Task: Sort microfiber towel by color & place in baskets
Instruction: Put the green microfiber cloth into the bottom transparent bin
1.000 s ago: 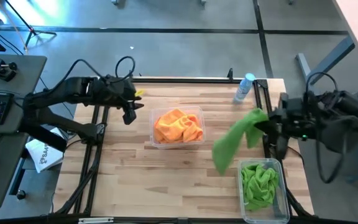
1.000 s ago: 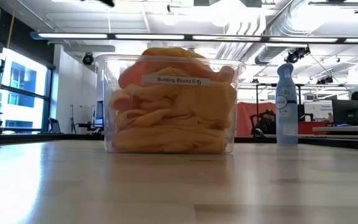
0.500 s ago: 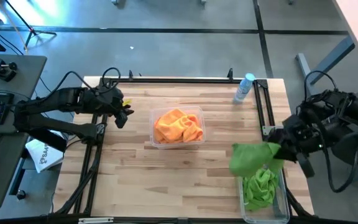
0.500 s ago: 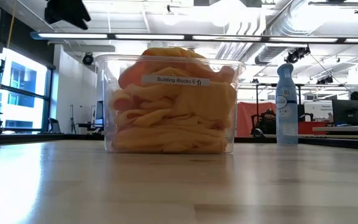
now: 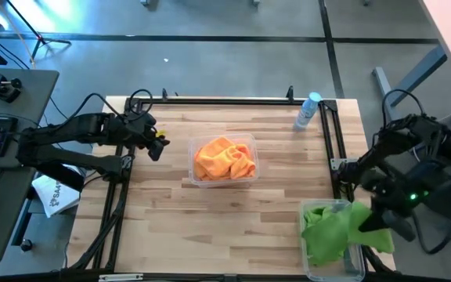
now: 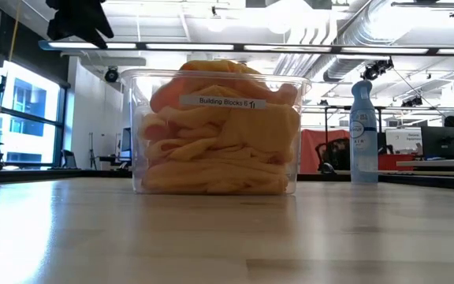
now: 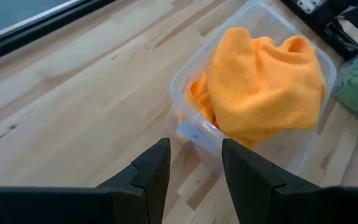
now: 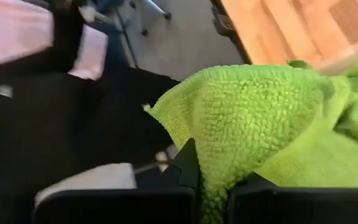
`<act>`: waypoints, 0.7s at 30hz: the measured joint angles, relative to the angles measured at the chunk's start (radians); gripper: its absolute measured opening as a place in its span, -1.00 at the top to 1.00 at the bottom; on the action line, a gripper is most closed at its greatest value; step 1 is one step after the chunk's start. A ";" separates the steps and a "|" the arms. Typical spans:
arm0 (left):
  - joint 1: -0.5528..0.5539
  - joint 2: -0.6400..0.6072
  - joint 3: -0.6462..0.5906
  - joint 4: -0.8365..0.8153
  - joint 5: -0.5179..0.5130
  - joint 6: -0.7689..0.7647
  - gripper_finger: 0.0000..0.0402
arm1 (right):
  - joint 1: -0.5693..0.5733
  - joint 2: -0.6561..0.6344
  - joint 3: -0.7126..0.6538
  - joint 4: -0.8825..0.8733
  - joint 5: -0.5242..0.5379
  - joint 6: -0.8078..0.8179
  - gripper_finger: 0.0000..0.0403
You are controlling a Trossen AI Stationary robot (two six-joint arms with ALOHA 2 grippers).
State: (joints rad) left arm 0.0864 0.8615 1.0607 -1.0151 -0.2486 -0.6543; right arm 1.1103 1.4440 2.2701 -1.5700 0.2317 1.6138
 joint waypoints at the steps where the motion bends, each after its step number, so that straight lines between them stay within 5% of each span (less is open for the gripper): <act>1: 0.000 0.002 0.000 0.005 -0.001 -0.003 0.34 | 0.000 -0.002 -0.022 0.000 -0.011 -0.010 1.00; 8: 0.000 0.014 0.000 0.060 -0.024 -0.007 0.34 | -0.014 -0.019 -0.306 -0.002 -0.040 -0.221 1.00; 14: 0.000 0.023 0.000 0.078 -0.029 -0.007 0.34 | -0.017 -0.019 -0.606 0.027 -0.200 -0.280 1.00; 21: 0.000 0.029 0.000 0.085 -0.029 -0.006 0.34 | -0.019 -0.018 -0.921 0.350 -0.223 -0.416 1.00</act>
State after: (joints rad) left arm 0.0864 0.8906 1.0607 -0.9304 -0.2779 -0.6603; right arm 1.0914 1.4258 1.3494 -1.2199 0.0088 1.1975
